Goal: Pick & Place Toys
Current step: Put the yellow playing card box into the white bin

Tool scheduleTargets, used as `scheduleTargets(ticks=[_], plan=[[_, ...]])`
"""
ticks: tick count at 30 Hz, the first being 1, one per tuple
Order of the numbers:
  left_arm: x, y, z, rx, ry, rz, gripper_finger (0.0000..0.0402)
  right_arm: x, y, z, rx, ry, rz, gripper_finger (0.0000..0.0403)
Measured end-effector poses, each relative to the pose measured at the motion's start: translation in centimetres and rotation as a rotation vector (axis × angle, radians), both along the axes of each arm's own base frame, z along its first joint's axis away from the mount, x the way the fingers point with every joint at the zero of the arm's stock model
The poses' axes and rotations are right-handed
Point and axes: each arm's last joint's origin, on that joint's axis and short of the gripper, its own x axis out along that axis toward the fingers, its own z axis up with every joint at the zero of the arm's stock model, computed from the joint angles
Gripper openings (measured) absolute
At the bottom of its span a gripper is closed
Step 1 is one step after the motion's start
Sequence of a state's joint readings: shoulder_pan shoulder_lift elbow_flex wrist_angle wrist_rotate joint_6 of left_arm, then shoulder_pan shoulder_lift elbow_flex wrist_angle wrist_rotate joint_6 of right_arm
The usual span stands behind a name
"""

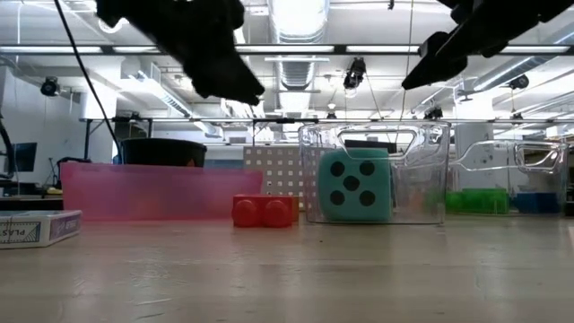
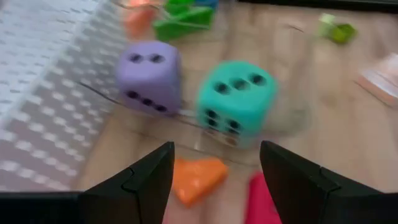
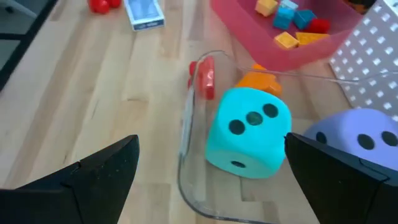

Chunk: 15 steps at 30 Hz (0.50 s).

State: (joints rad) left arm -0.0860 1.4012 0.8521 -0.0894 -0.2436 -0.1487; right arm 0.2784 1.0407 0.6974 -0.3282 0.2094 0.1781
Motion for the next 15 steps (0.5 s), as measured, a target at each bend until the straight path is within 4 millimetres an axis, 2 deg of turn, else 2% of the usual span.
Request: scheduleTargets(ticks=[6, 15], plan=[[-1.3, -1.8, -3.0, -0.064, -0.030, -0.024, 0.0242, -0.3, -0.1, -0.8, -0.007, 0.008, -0.001, 0.0398], [-2.3, -2.8, -4.7, -0.132, -0.073, -0.028, 0.0242, 0.1, 0.0, -1.4, -0.014, 0.031, 0.000, 0.0398]])
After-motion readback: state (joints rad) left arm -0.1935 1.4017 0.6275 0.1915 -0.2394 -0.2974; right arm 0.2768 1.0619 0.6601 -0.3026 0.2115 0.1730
